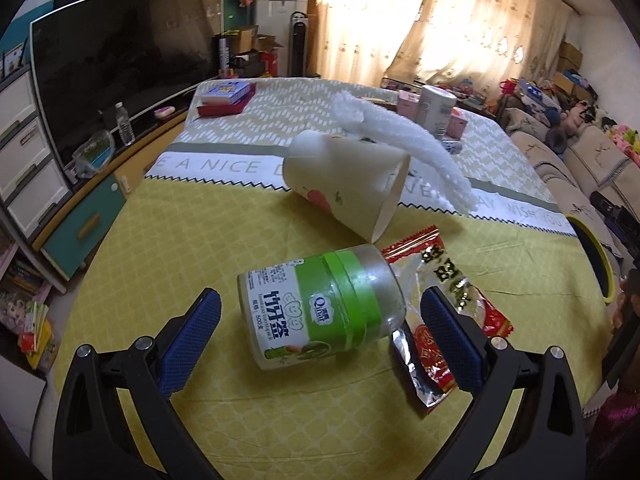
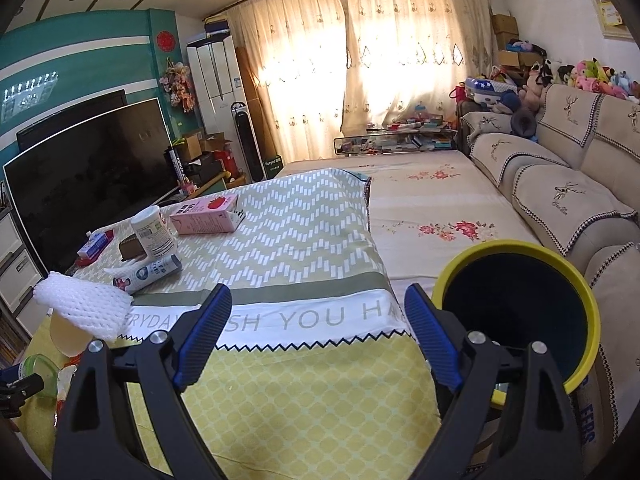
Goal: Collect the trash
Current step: 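Grasp the clear green-lidded jar with the left gripper and lift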
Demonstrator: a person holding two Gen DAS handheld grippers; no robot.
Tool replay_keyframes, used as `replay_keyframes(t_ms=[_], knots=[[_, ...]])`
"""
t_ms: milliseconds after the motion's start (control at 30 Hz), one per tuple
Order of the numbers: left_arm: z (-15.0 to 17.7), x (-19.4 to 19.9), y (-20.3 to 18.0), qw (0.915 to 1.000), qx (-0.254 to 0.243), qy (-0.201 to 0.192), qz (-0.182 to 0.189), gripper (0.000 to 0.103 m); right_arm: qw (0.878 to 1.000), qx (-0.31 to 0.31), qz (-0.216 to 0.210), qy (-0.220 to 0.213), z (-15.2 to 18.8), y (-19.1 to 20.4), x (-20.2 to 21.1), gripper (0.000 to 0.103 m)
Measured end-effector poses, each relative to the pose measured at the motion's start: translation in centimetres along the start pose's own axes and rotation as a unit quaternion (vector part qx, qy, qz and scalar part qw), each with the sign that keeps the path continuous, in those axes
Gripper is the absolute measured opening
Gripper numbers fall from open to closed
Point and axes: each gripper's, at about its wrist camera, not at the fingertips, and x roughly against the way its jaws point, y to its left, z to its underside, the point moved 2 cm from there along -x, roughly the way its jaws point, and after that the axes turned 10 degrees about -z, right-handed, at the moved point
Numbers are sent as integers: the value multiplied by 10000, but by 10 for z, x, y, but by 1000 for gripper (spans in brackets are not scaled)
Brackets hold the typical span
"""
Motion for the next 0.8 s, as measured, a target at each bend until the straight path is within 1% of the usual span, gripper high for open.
replay_keyframes(t_ms=[133,333,367,433,467,500,533,733,800], knots=[[4,-9,-2,9998,153,145,-71,98,10000,-24,-22,57,0,0,-3,83],[9,-15,3,9990,334,185,-238,98,9999,-109,-54,110,0,-3,-5,84],[9,-15,5,9987,385,202,-251,94,9999,-116,-58,113,-1,-4,-5,83],[10,-18,7,9985,453,231,-205,92,9999,-115,-55,106,-1,-4,-5,83],[10,-17,8,9985,477,221,-169,87,9999,-115,-53,99,-1,-4,-5,84],[10,-17,8,9985,483,194,-140,80,9999,-113,-56,94,-1,-4,-5,84],[9,-15,7,9988,457,140,-107,78,9999,-113,-55,91,-1,-4,-6,84],[8,-14,13,9992,382,9,-82,77,9999,-118,-58,108,-1,-4,-6,84],[7,-11,14,9994,310,-86,-130,77,9998,-141,-60,114,0,-4,-7,84]])
